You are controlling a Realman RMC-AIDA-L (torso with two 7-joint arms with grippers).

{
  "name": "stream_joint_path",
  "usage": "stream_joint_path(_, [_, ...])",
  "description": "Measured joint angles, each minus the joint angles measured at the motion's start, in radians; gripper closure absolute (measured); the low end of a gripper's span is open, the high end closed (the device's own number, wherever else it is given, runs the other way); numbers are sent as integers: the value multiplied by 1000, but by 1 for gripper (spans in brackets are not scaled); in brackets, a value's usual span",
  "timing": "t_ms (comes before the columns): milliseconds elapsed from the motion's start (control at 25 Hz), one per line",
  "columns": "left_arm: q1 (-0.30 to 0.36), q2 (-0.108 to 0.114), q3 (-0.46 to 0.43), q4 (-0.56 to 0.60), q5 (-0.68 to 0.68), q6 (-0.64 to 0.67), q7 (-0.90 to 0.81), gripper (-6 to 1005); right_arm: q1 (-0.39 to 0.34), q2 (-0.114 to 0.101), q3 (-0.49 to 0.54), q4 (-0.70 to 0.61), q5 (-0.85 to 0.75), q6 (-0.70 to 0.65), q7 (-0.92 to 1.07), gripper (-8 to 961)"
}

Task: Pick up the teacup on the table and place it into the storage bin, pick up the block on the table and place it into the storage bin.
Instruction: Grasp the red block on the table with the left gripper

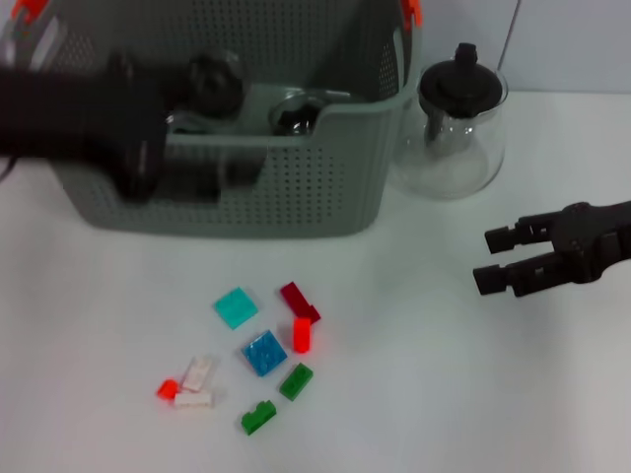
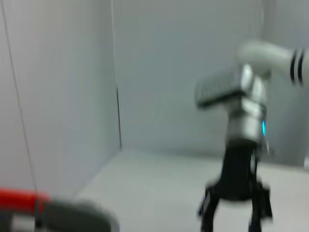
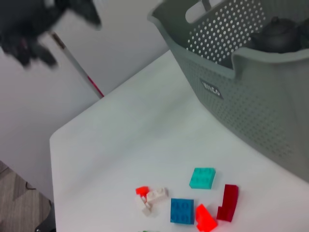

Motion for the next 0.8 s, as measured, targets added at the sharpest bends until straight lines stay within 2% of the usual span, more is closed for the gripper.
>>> stream_joint_path(200, [74, -40, 46, 88, 144, 6, 60, 332, 5, 9, 2, 4, 1, 13, -3, 8])
stream_joint_path(320, [91, -51, 69, 79, 172, 9, 82, 333, 9, 23, -5, 5, 1, 22, -20, 8])
stream_joint_path(360, [107, -58, 85, 39, 188, 10, 117, 333, 12, 29, -7, 6, 0, 24, -28, 8])
stream_joint_path(560, [110, -58, 94, -96, 226, 16, 172, 334, 22, 44, -32, 15, -6, 33, -54, 8])
stream_joint_path(800, [93, -59, 109, -129, 394, -22, 188, 336, 27, 42, -46, 16, -7, 41, -55, 8])
